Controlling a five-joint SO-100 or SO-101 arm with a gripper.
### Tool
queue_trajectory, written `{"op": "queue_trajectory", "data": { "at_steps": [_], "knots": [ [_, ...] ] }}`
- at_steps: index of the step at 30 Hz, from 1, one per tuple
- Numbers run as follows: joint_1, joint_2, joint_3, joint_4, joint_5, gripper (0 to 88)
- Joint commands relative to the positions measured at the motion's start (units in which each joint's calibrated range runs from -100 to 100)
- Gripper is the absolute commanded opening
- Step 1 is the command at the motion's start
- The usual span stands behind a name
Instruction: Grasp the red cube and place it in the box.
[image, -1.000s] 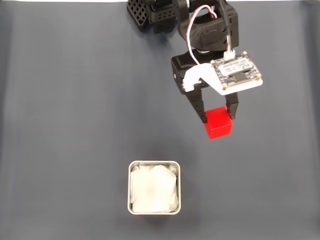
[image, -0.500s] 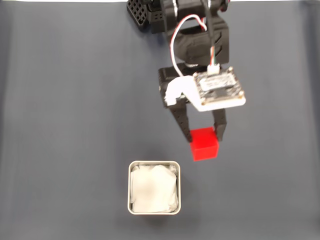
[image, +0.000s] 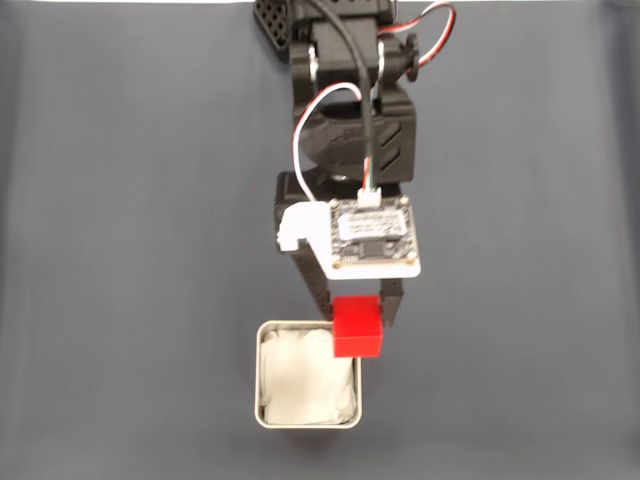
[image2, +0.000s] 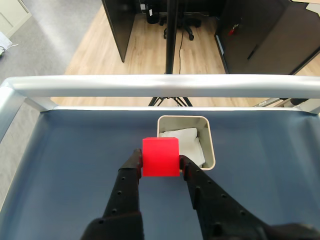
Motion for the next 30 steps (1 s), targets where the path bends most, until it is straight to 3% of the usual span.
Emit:
{"op": "queue_trajectory", "data": {
  "at_steps": [1, 30],
  "knots": [
    [1.24, 0.51, -3.75, -2.09, 0.15, 1.6],
    [4.86, 8.57, -10.41, -4.47, 0.05, 1.6]
  ]
}}
